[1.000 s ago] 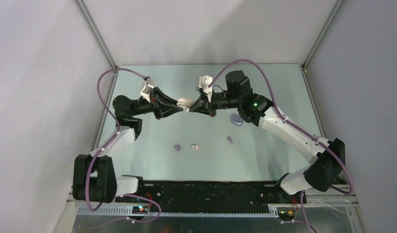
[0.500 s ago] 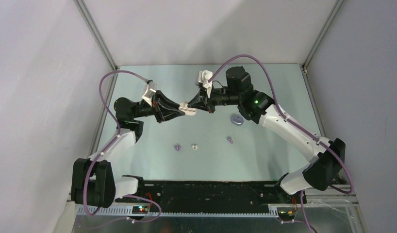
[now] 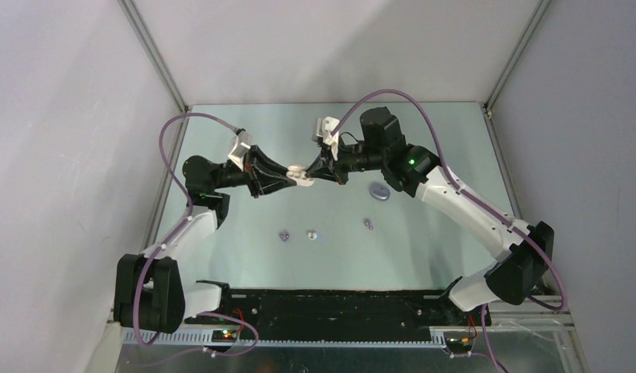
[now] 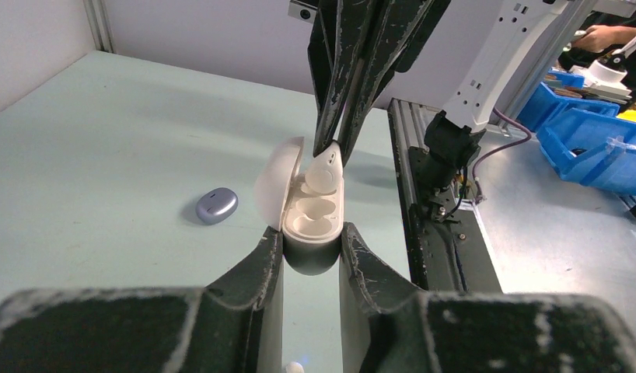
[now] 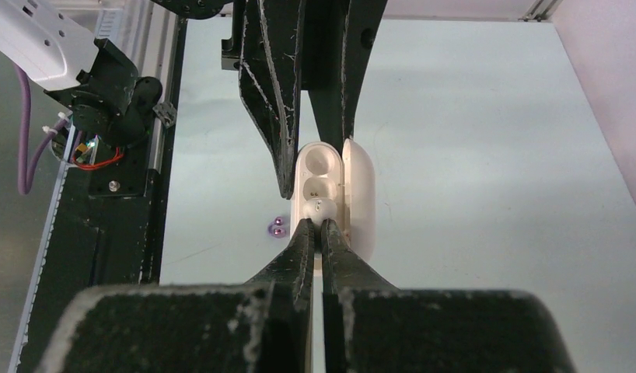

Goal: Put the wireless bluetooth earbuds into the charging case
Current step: Place the right earbud in the right side groove of the charging case.

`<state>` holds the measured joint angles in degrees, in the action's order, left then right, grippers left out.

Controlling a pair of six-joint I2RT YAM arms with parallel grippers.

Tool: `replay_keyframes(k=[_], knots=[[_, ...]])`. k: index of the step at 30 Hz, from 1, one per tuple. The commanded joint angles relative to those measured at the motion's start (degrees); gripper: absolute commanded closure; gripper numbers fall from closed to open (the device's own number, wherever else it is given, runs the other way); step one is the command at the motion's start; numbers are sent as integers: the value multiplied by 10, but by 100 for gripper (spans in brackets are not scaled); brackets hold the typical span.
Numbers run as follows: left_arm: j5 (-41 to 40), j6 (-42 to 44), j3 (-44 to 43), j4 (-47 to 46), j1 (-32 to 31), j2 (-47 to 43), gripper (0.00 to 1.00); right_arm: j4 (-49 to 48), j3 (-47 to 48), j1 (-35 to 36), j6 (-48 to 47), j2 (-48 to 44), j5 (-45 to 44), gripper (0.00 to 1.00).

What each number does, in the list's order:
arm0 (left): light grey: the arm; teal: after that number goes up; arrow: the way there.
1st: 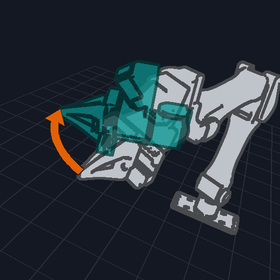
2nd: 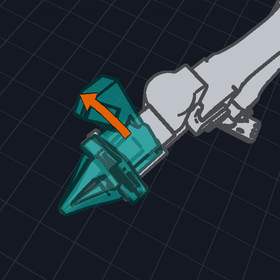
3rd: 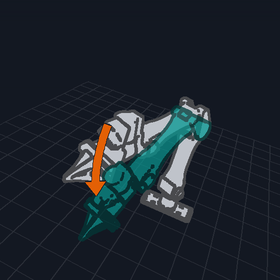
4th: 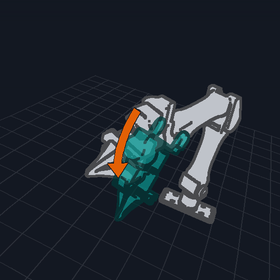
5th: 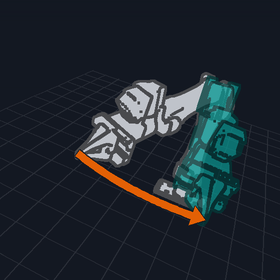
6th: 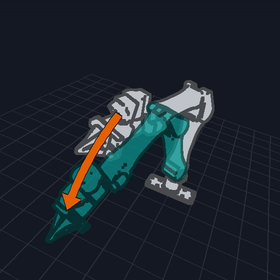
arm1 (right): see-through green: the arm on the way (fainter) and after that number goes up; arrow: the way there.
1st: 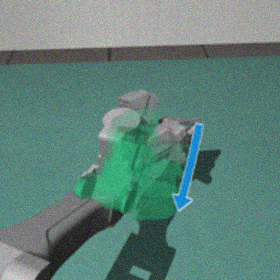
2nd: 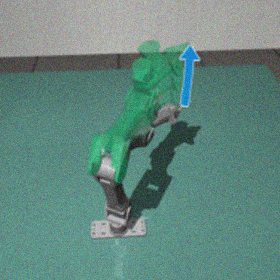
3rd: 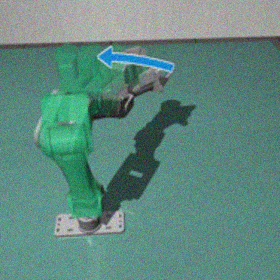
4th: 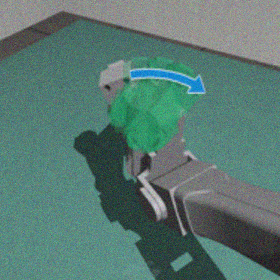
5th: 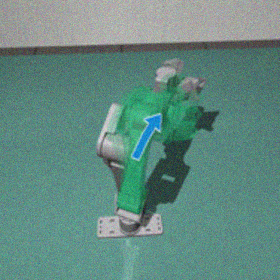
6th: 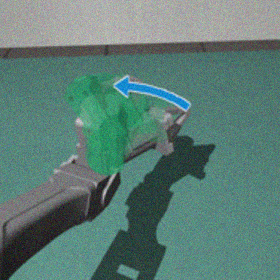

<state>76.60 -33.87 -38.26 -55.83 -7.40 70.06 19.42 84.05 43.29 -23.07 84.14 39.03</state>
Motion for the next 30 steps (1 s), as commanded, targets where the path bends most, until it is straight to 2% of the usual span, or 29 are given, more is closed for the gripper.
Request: replay_keyframes(k=[1,30], knots=[[4,14,-2,-9,-3,-17,100,9,24,-5,-12,0,-1,100],[-7,7,-6,-8,-1,-10,100,24,21,2,-29,9,20,100]])
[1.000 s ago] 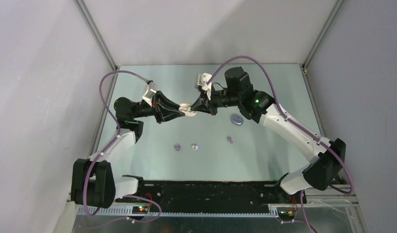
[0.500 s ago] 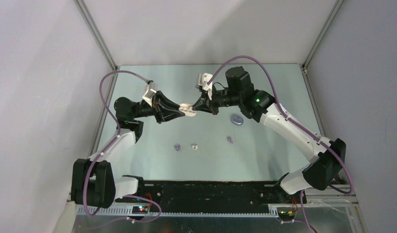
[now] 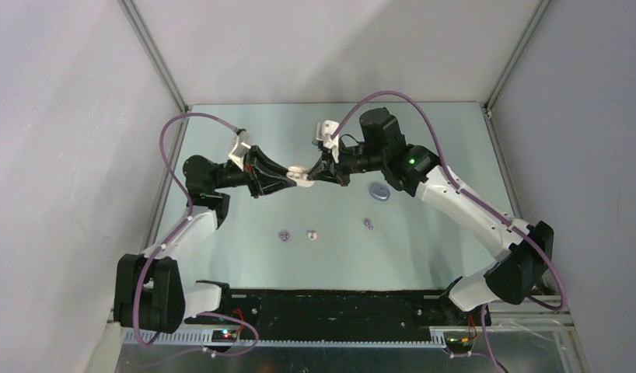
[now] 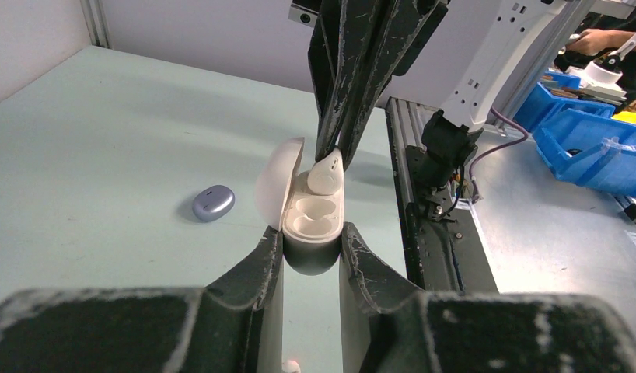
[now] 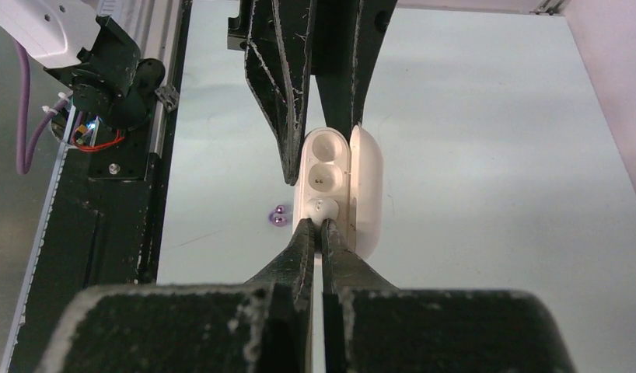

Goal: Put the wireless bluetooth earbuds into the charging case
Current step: Place the right earbud in the right side groove of the charging case.

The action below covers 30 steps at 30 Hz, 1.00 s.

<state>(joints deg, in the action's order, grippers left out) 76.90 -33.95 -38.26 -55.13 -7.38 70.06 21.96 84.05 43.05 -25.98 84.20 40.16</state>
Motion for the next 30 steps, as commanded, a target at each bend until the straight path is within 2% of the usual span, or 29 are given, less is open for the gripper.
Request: replay_keyframes(k=[1,10,11,12,14,17,25,30], knots=[[-10,8,-6,-15,-1,-10,100,-2,21,4,2,9,5,100],[-9,13,-3,-15,-1,-11,100,-1,22,4,5,17,-12,100],[-9,13,-3,-15,-1,-12,100,-3,20,4,6,16,-14,99],[-8,14,-3,-15,-1,-12,100,-3,20,4,7,15,-15,92],[-9,14,-1,-14,-1,-12,100,-9,24,4,12,11,-15,84],[-11,21,0,-6,-1,-12,100,-6,47,5,24,-2,-5,74],[-13,41,0,31,5,-12,100,51,74,4,27,-41,45,70],[-22,50,-1,58,15,-12,100,77,5,-11,-26,-80,30,69]])
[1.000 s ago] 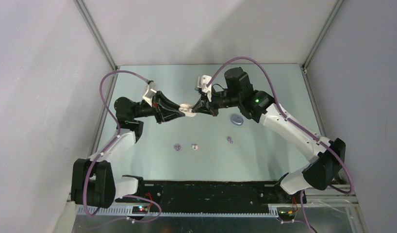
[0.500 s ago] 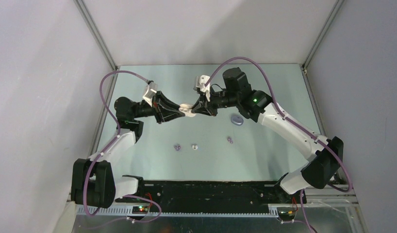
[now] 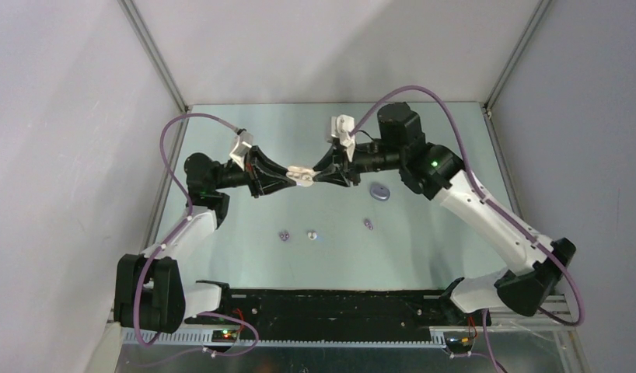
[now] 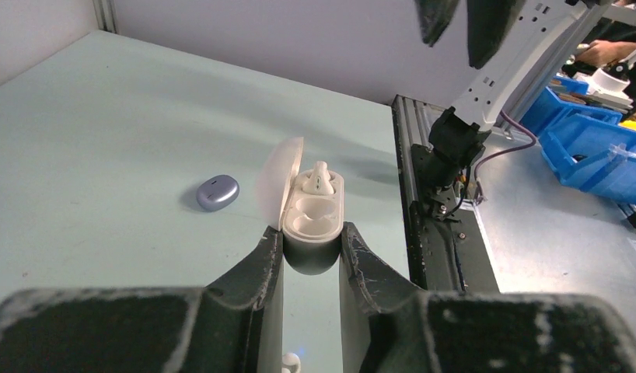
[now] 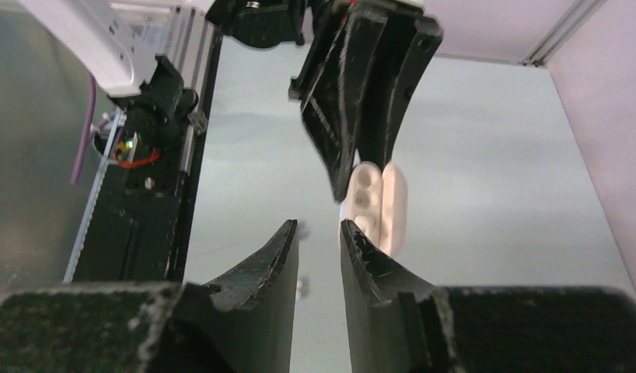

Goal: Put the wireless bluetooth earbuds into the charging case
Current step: Pick up the left earbud from the center of the board.

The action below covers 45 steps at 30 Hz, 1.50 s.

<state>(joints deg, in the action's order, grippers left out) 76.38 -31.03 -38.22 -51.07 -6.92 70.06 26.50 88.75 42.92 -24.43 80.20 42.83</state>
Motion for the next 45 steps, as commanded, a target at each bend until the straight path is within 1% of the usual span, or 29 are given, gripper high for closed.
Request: replay_keyframes(k=[1,4,5,6,8,11,12,14,15,17,19,21,22,25,29,34,40,45], knots=[[-18,23,-1,26,14,-13,100,33,-57,-12,-58,-44,-10,70],[-26,25,1,38,24,-19,100,21,-139,-19,-75,-56,-38,71],[-30,27,1,48,29,-22,100,17,-153,-20,-83,-54,-46,71],[-32,28,2,55,34,-24,100,9,-177,-24,-89,-45,-46,71],[-38,37,3,88,43,-36,100,10,-195,-25,-124,-21,-44,71],[-64,72,1,144,56,-53,100,19,-200,-20,-198,35,-31,70],[-74,102,0,190,64,-63,100,17,-200,-16,-210,46,-28,67],[-127,120,2,241,92,-82,100,17,-200,-12,-257,80,2,63],[-156,110,16,237,100,-89,100,11,-199,-6,-284,102,5,62],[-181,72,46,197,125,-106,100,0,-193,4,-315,138,-4,60],[-197,55,61,193,144,-125,100,-7,-185,14,-345,171,-19,60],[-196,65,63,217,153,-143,100,-4,-180,28,-387,197,-42,61],[-195,81,61,246,155,-156,100,-2,-180,32,-416,205,-51,61],[-198,106,61,303,156,-190,100,21,-179,50,-467,227,-51,62],[-211,113,67,339,155,-222,100,16,-179,70,-467,239,-57,67],[-215,115,71,360,156,-241,100,-9,-179,88,-445,252,-64,69],[-214,119,71,358,156,-244,100,-32,-179,104,-422,260,-81,69],[-218,115,77,349,156,-243,100,-40,-180,116,-398,266,-125,69]])
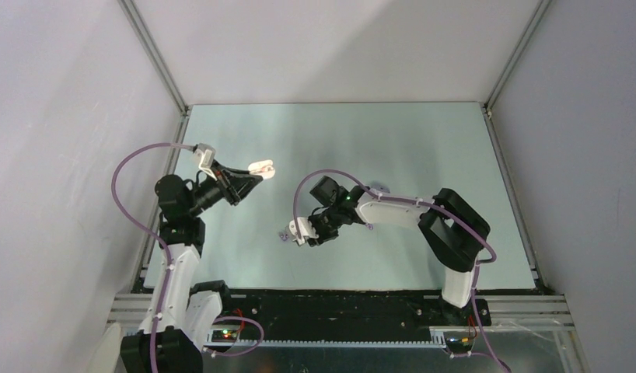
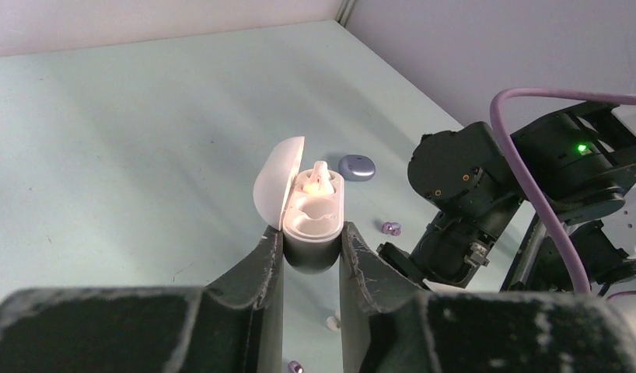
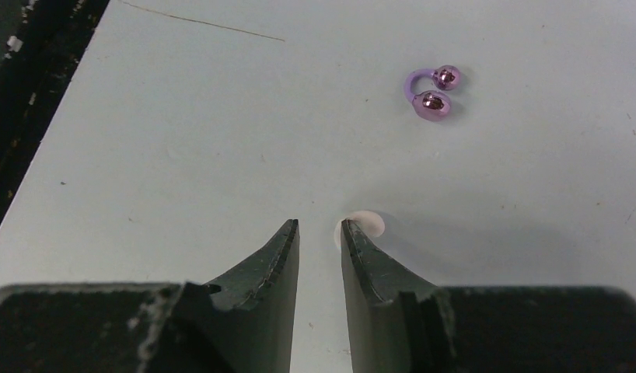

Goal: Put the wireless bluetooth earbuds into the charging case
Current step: Pick up the left earbud from the center of the board.

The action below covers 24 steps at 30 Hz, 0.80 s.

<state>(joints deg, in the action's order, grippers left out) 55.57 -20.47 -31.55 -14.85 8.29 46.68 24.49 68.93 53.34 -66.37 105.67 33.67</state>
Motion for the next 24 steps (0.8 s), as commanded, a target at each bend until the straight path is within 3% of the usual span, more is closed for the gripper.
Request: replay_keyframes(k=[1,24], knots=[[-10,8,12,-17,4,-9,100,-20,17,13,21,11,-44,69],[-19,14,32,-19,4,-17,100,-37,14,21,63,31,-118,68]])
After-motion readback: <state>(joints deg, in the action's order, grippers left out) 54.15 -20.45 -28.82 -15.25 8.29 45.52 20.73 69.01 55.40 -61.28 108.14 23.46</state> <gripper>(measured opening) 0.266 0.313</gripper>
